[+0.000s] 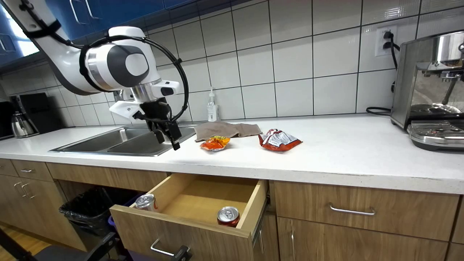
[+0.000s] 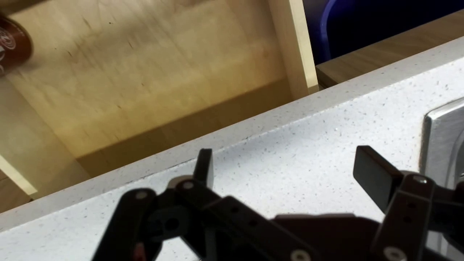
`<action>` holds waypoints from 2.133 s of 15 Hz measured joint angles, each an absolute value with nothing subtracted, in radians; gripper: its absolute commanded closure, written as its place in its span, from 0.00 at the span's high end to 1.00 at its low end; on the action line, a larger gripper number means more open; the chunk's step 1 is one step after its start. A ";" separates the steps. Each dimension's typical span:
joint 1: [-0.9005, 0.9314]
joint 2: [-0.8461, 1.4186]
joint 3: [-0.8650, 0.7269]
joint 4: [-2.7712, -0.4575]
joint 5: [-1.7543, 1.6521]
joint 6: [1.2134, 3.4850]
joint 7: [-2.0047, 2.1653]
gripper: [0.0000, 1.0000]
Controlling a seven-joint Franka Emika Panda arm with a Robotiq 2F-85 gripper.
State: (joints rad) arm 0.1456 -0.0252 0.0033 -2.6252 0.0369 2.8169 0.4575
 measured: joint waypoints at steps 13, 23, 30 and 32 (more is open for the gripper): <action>0.120 0.054 -0.034 -2.570 -0.166 2.989 0.673 1.00; 0.132 0.153 -0.080 -2.407 -0.263 2.986 0.832 1.00; 0.136 0.283 -0.092 -2.246 -0.263 2.978 0.834 1.00; 0.136 0.323 -0.094 -2.197 -0.263 2.971 0.833 1.00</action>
State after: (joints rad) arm 0.1364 0.3226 -0.0944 -2.1974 -0.2629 2.9713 0.8332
